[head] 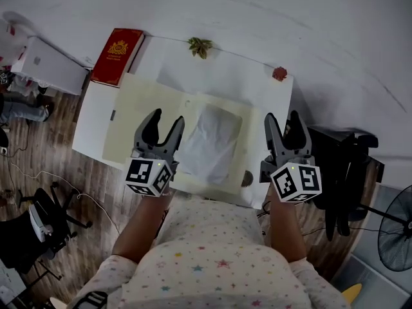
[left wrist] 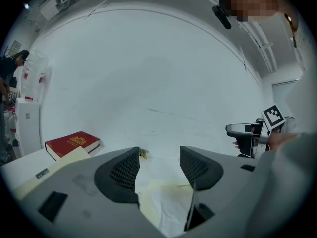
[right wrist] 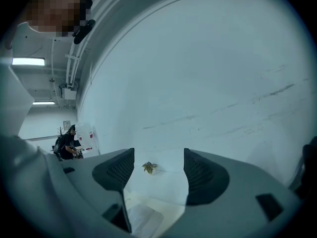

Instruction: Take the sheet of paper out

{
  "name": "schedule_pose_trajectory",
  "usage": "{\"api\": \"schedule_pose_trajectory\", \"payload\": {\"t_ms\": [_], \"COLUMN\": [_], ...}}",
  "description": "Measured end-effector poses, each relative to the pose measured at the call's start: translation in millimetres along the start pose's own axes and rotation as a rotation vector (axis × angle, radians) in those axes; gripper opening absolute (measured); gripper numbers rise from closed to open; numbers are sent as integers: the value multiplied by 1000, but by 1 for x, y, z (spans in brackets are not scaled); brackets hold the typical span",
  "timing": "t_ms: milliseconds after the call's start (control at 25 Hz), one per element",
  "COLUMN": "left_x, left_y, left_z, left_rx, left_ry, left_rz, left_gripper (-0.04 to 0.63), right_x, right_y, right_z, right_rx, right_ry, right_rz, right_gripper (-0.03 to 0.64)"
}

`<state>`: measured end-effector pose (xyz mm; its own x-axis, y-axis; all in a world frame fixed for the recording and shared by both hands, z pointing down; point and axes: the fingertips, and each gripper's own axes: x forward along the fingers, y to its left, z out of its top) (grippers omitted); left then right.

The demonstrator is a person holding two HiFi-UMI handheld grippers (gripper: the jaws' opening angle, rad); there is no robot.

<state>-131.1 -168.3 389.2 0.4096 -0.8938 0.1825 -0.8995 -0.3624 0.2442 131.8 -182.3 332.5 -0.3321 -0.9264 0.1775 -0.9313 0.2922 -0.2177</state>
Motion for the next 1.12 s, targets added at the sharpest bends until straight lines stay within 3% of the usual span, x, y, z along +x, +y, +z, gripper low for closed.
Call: {"api": "schedule_pose_trajectory", "payload": {"t_ms": [400,840,1120], "left_x": [29,44,46], "left_y": [6,2,5], "left_z": [-48,-128,-162], "left_rx": [-27,19,-13], "left_ry": [95,269,351], "left_rz": [-45,-110,-123], "left_gripper": [235,210,198], "right_x": [23,26,21], "right_y": [-8,-18,-21], "right_z": [-49,-79,-92], "right_rx": [40,68,82], "right_ry": [115,172,187], "right_rz": [-23,-26,-41], "right_gripper": [295,295,290]}}
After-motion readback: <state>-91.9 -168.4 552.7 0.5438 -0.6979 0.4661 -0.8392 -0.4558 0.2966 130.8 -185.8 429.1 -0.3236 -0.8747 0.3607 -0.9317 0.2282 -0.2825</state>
